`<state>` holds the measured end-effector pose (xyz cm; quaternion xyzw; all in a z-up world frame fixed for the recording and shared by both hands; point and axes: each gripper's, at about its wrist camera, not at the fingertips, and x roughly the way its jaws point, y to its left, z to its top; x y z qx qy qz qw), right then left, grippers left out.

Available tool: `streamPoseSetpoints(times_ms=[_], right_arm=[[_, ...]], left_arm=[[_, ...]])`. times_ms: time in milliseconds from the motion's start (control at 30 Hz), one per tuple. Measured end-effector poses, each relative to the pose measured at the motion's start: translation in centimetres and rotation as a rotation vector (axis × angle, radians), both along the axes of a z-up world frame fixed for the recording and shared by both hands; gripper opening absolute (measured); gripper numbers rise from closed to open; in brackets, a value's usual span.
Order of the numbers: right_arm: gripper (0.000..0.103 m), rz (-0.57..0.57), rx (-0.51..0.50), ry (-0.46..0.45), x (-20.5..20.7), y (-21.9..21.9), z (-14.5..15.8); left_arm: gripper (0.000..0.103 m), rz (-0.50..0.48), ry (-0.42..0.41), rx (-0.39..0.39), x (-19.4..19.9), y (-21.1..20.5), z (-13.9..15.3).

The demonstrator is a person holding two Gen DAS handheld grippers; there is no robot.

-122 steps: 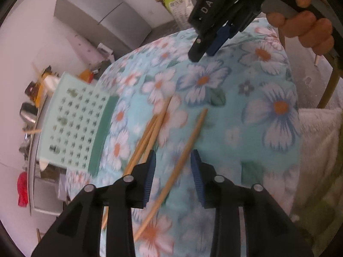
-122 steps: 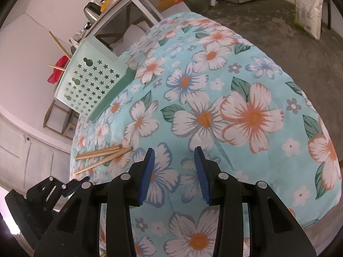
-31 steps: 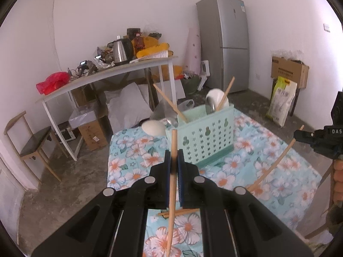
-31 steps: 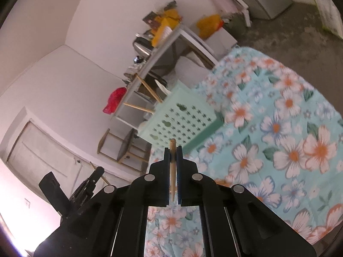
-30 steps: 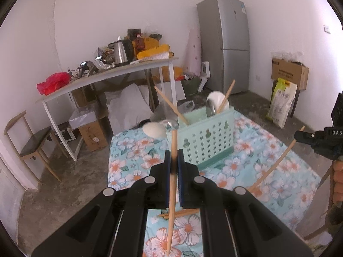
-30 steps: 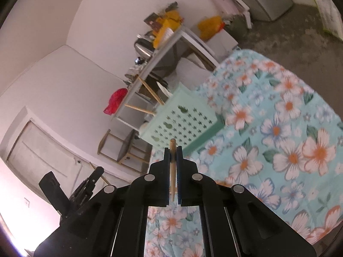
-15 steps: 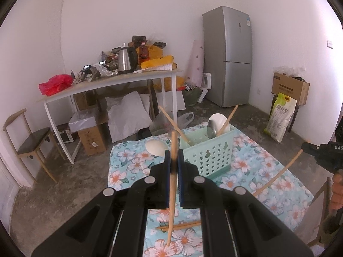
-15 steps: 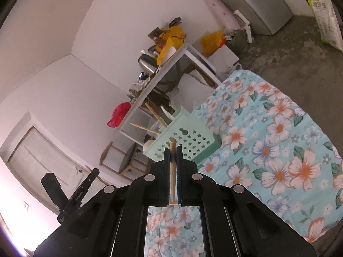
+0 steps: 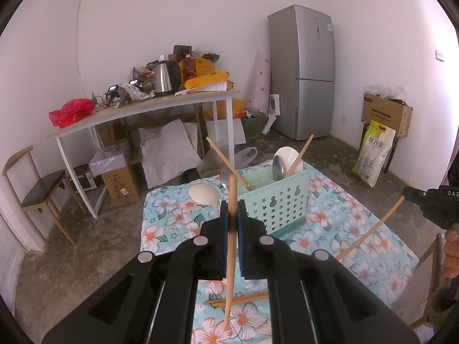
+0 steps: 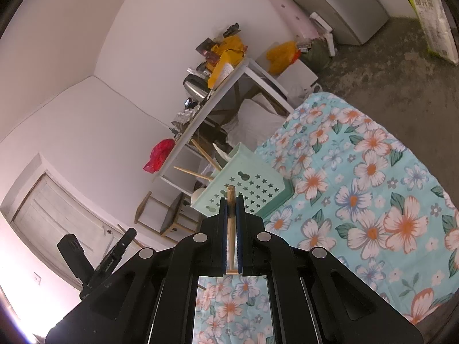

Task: Organize utensils
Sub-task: 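Carry the held chopsticks upright toward the green holder with both grippers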

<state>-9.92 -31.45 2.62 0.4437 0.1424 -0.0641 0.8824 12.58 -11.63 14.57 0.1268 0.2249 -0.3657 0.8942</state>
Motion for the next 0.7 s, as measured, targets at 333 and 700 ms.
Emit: streamPoseSetpoints(times_ms=[333, 700], right_arm=[[0.003, -0.001, 0.0, -0.002, -0.15, -0.06, -0.04], [0.003, -0.001, 0.001, -0.002, -0.16, -0.11, -0.03]], left_arm=[[0.005, 0.0, 0.001, 0.001, 0.04, 0.0, -0.01], [0.005, 0.001, 0.001, 0.0, -0.02, -0.03, 0.03]])
